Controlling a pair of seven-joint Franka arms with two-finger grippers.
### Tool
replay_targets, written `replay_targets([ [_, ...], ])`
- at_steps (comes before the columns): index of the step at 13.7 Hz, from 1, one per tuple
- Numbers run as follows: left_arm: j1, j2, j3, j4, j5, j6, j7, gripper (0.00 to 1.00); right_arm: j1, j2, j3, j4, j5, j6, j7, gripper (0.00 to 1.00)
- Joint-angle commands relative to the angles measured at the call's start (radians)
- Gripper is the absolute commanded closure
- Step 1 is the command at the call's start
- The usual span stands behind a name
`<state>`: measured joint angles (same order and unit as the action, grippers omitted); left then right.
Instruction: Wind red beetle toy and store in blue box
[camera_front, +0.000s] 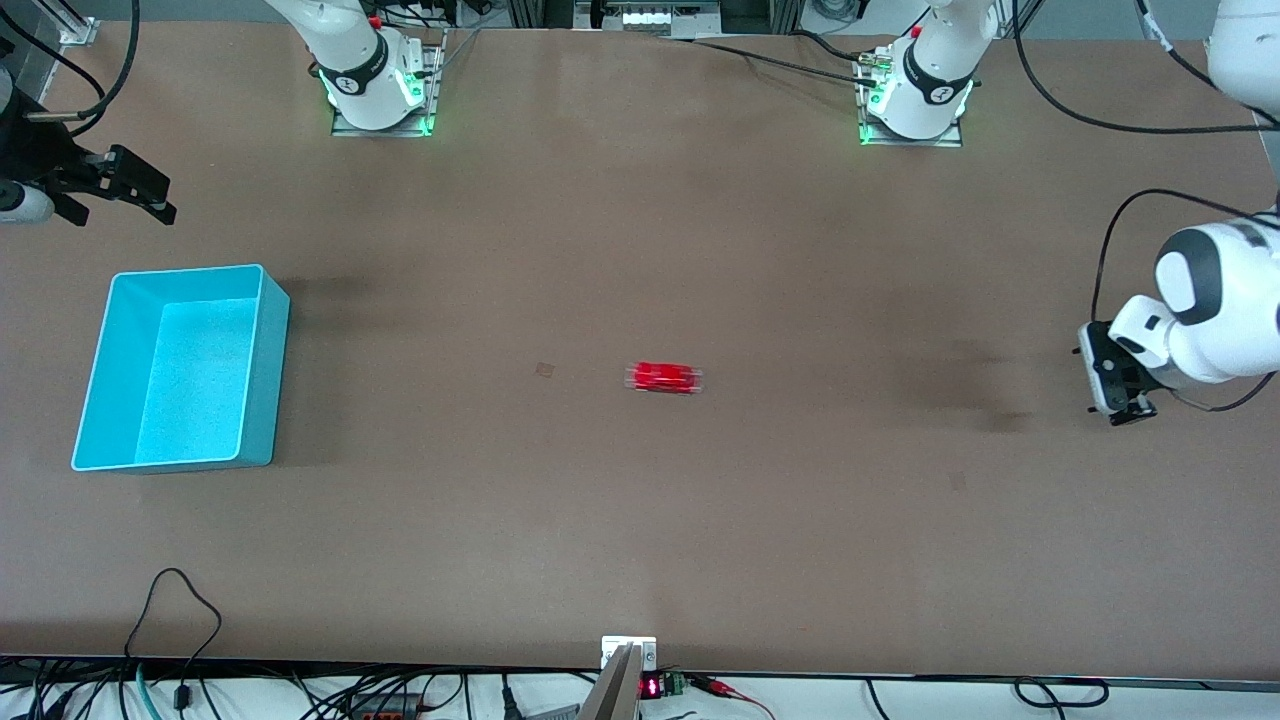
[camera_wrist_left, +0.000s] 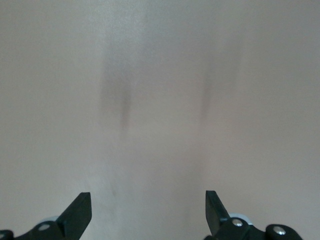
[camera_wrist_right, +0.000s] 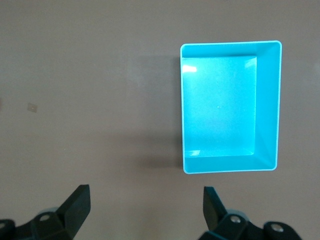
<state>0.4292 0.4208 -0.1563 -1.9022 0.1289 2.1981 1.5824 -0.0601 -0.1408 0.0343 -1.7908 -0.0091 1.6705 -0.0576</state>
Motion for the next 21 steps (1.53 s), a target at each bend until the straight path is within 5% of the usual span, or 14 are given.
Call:
replay_targets([
  [1,0.023,-0.094,-0.008,-0.014,0.006,-0.078,-0.067,0.00,-0.012,-0.005,0.012,0.001,-0.006,0.002,-0.005,0.00],
  [12,0.046,-0.381,-0.020,0.037,0.006,-0.475,-0.352,0.00,0.002,-0.006,0.012,0.008,-0.006,-0.006,0.001,0.00],
  [16,0.045,-0.372,-0.095,0.132,0.006,-0.598,-0.568,0.00,-0.001,0.001,0.012,0.013,-0.003,-0.006,-0.005,0.00],
  [21,0.043,-0.359,-0.276,0.265,0.005,-0.745,-0.936,0.00,0.014,0.035,0.012,0.021,0.000,-0.012,-0.010,0.00],
])
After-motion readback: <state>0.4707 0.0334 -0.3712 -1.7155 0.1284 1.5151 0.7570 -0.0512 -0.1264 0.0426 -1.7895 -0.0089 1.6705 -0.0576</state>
